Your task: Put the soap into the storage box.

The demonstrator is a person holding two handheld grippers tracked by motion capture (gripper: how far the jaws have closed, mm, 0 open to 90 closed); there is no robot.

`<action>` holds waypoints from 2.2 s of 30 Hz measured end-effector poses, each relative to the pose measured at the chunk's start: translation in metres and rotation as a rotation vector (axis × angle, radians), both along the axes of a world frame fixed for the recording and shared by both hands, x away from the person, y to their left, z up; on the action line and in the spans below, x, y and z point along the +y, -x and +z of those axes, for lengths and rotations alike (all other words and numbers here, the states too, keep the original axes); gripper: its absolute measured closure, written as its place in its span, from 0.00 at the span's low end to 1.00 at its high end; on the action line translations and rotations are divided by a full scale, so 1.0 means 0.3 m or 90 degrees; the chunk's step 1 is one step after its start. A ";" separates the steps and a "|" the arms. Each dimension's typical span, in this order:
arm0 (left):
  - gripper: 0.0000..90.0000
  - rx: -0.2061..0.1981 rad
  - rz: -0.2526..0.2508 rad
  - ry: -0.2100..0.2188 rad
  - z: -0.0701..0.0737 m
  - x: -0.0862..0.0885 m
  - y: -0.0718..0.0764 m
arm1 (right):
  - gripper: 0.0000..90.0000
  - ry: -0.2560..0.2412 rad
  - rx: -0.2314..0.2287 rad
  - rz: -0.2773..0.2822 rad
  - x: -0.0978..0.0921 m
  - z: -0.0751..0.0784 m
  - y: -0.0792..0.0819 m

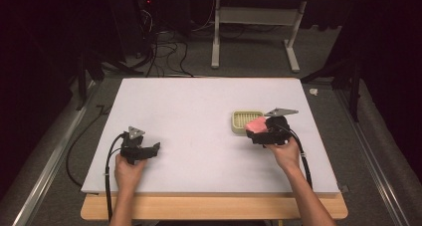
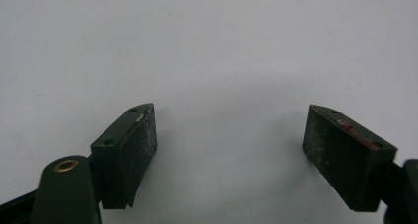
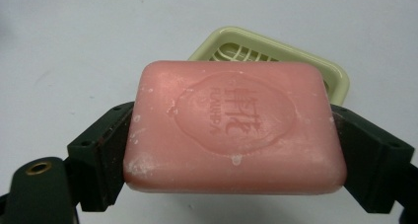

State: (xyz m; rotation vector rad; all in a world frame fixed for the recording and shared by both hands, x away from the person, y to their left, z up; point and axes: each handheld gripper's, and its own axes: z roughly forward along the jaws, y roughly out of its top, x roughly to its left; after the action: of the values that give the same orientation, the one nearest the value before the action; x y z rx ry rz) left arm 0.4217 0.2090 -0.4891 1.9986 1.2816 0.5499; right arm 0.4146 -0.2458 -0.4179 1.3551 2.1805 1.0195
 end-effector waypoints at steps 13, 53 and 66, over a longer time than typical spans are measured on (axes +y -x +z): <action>0.24 0.000 0.000 -0.002 0.000 -0.001 0.000 | 0.15 -0.016 0.000 0.001 0.036 0.013 -0.039; 0.24 0.000 0.000 -0.001 0.000 -0.001 0.000 | 0.15 0.038 0.066 -0.102 0.098 -0.070 -0.219; 0.24 0.000 0.000 -0.001 0.000 -0.001 0.000 | 0.15 0.044 0.085 -0.117 0.097 -0.089 -0.230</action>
State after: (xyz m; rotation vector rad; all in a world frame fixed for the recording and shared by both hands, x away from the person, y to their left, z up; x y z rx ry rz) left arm 0.4216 0.2088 -0.4891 1.9997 1.2817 0.5518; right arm 0.4835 -0.2167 -0.4448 1.5974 2.1148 0.8001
